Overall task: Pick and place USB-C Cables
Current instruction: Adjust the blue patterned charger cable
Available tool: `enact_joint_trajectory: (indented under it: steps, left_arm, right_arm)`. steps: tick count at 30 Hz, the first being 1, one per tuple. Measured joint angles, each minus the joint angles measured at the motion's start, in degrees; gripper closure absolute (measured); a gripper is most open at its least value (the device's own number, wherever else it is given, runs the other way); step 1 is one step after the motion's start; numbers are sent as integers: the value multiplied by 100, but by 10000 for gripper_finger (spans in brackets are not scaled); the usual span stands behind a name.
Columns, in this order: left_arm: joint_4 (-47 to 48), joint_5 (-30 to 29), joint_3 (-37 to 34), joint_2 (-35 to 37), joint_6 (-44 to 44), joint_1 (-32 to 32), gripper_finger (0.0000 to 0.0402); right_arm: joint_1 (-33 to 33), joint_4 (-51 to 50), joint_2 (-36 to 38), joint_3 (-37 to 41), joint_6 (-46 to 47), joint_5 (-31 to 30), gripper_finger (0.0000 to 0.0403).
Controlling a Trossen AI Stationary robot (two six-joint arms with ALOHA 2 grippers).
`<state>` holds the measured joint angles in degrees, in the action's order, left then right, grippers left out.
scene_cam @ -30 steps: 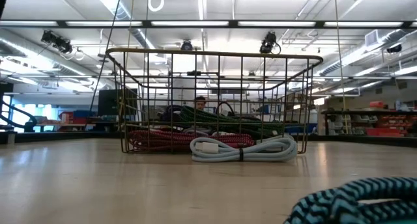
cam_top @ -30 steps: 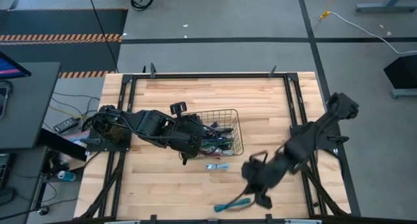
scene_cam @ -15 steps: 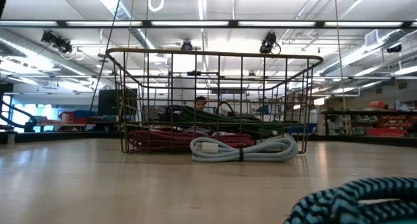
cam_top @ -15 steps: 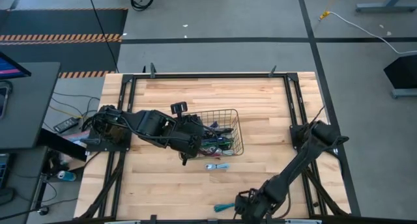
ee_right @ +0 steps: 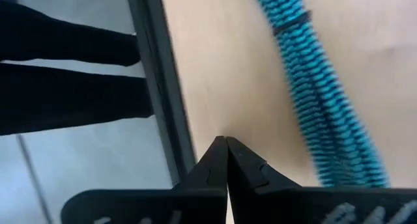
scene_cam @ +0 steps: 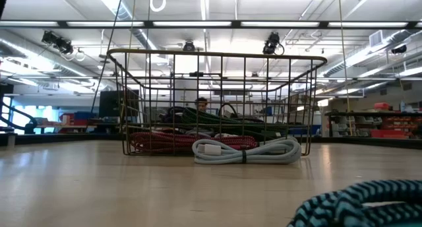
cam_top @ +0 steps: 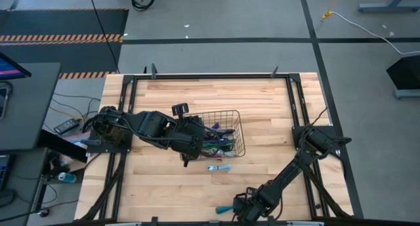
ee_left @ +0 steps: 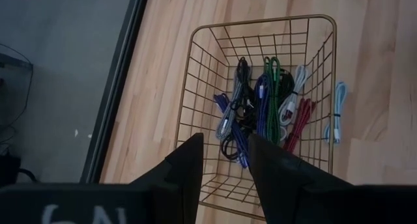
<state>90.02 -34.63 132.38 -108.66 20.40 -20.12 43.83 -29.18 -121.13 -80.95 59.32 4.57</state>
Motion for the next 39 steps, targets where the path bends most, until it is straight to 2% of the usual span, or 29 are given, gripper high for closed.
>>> enact_joint_trajectory:
  steps: [8, 16, 30, 35, 39]
  left_arm:
    - [0, 16, 0, 0, 85, 2, 271]
    - [0, 300, 0, 0, 96, 0, 271]
    - [0, 304, 0, 0, -9, 0, 271]
    - [-2, 304, 0, 0, -13, 0, 271]
    - [0, 304, 0, 0, -31, 1, 271]
  right_arm:
    - [-259, -308, -11, -2, -580, -329, 403]
    - [-629, -411, -21, 2, -1148, -821, 403]
    - [-1172, -491, -23, 10, -1982, -1001, 403]
    - [-1228, -567, 161, 43, -2057, -1152, 403]
    - [-1200, -884, 583, 75, -2088, -1354, 403]
